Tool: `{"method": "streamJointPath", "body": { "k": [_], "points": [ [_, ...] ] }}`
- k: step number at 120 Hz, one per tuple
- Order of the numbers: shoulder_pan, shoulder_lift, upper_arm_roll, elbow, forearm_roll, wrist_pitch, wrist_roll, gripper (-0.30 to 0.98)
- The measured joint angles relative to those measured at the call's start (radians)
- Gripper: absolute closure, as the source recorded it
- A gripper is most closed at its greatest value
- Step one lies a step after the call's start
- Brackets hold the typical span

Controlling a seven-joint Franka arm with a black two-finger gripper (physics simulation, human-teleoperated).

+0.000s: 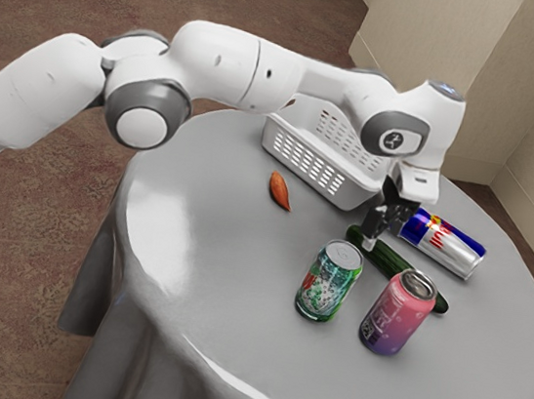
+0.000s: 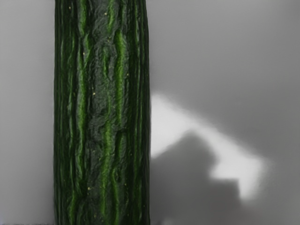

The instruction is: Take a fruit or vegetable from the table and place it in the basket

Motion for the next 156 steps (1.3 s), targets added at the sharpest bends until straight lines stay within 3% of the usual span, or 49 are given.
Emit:
{"method": "streamJointPath", "body": {
  "k": [78,111,136,156],
  "points": [
    [0.005,0.075,0.0,0.002,-0.002,0.047,-0.008,0.02],
    [0.006,0.083,0.0,0.003,-0.001,0.054,-0.009,0.39],
    [0.005,0.077,0.0,0.003,0.0,0.057,-0.01,0.46],
    [0.0,-0.02,0.0,-0.009,0.002,0.056,-0.011,0.47]
  ]
}}
